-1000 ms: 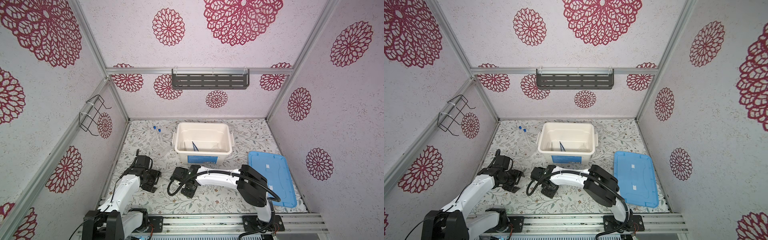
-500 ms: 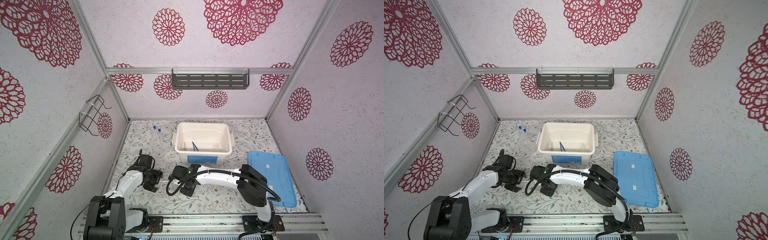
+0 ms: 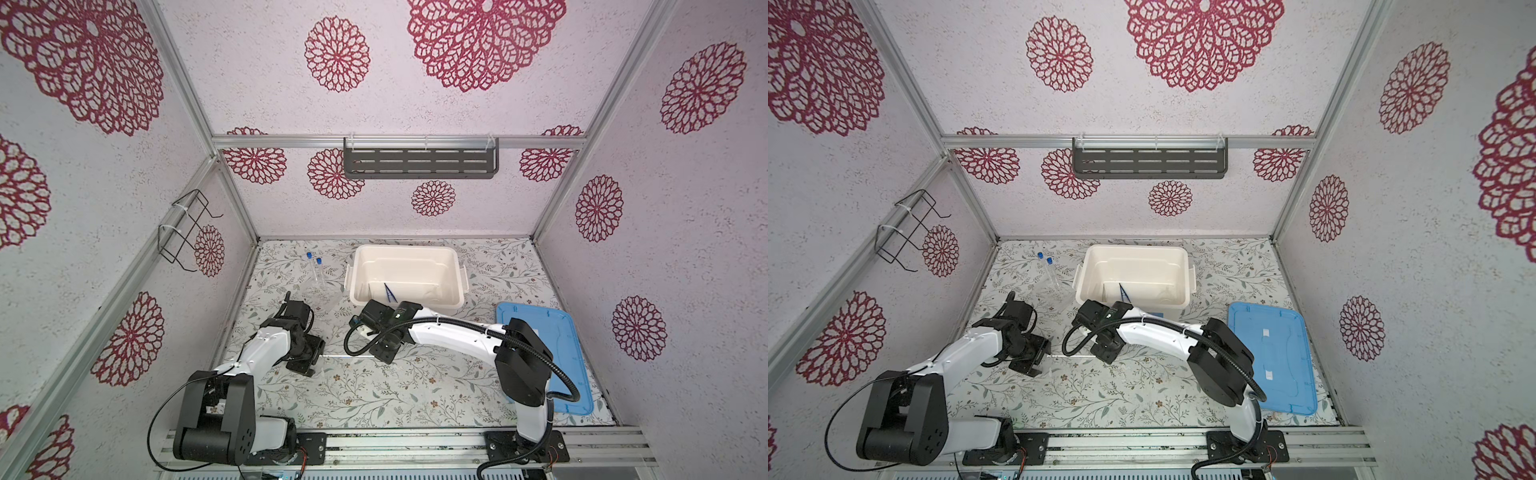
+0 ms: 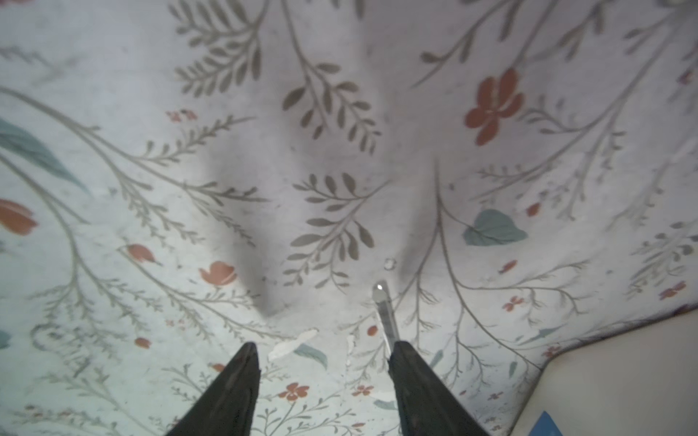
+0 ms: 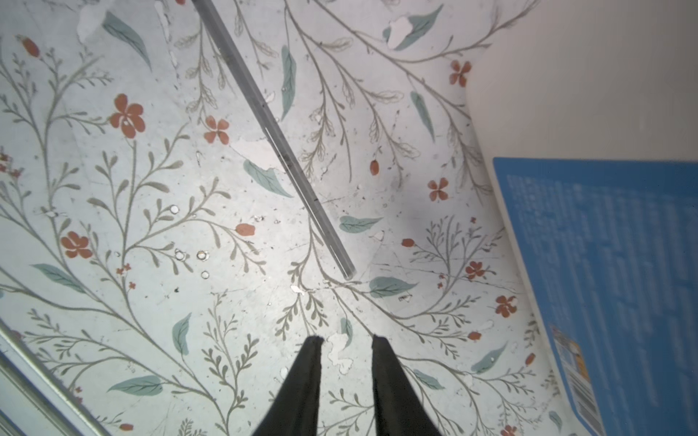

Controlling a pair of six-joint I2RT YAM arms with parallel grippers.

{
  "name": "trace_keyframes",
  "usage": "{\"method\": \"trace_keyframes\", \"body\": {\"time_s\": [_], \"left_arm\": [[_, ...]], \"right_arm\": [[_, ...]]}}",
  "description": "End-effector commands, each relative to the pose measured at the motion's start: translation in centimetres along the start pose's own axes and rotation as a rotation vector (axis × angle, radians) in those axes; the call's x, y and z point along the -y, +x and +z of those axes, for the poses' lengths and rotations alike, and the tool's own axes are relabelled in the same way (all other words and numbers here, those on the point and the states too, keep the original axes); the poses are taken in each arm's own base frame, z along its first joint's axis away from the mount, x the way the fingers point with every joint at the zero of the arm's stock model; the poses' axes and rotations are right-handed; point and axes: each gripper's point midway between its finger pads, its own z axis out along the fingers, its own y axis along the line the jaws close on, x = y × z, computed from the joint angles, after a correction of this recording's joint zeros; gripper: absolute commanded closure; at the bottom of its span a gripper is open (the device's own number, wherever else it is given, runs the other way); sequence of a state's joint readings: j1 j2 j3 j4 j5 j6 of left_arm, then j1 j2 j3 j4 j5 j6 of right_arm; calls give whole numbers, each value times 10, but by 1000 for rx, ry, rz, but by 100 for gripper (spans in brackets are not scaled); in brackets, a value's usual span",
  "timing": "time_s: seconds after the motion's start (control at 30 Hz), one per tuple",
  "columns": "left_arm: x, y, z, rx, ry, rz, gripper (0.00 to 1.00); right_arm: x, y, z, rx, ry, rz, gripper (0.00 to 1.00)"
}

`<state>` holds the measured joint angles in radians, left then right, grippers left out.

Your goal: Organize the chemistry lab equipment

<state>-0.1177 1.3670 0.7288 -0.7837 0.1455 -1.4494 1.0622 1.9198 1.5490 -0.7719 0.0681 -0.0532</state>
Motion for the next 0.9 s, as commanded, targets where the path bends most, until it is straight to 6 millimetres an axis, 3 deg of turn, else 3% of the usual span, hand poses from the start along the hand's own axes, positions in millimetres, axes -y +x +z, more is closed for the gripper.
{"method": "trace_keyframes", "body": {"time_s": [0.0, 0.13, 0.3, 0.5, 0.67, 0.87], "left_arm": [[5, -4, -6, 56, -29, -45, 42], [13, 3, -4, 45, -53, -66, 46], [8, 12, 1, 25, -123, -104, 53], [-9, 14, 10, 45, -171, -180, 57], [-5, -2, 16, 131, -154, -196, 59], [3, -1, 20, 120, -161, -176, 59]], "right_arm": [[13, -15, -41, 105, 49, -4, 71], [15, -22, -62, 196, 51, 6, 68], [15, -22, -78, 277, 57, 6, 64], [10, -19, -79, 280, 28, 1, 63], [6, -23, -84, 307, 2, 0, 62], [3, -22, -86, 271, -18, -9, 62]]}}
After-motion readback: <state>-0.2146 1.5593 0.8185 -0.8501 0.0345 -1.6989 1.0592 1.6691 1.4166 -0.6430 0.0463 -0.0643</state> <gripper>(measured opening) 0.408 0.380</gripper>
